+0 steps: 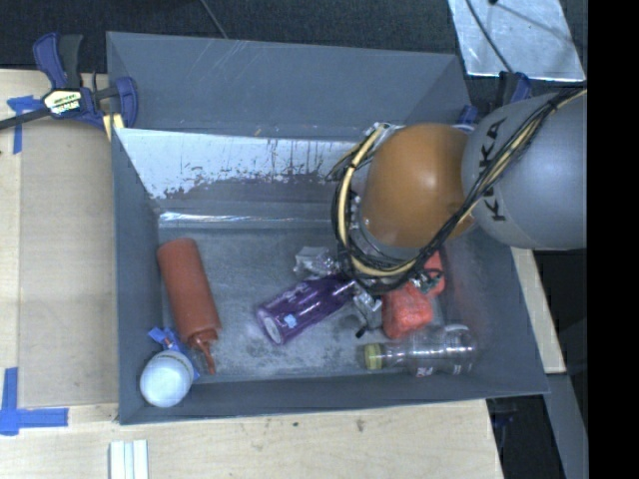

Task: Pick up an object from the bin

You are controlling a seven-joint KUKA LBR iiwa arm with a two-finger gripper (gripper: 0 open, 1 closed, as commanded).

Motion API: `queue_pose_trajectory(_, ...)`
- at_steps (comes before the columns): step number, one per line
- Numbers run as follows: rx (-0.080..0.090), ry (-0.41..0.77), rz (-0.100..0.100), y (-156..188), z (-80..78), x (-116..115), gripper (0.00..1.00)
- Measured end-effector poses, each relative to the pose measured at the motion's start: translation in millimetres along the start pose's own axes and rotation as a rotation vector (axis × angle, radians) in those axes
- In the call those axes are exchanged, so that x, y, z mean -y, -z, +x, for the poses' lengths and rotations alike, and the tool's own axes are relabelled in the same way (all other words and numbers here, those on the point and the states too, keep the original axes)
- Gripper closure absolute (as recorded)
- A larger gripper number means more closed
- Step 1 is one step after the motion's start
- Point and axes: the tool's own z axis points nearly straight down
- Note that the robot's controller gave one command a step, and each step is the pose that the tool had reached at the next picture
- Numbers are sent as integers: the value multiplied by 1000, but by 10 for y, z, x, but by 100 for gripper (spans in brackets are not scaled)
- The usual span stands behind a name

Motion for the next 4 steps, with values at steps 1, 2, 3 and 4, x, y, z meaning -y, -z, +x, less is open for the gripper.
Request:
queue_pose_trajectory(1, -1, 207, -3, -280, -71, -119, 100)
queue_pose_trajectory(2, -1, 206, -3, -280, -71, -119, 100)
queue_pose_trajectory(3, -3, 184, -4, 70, -48, -170, 100)
queue_pose_trajectory(4, -2, 175, -3, 172, -36, -582, 100)
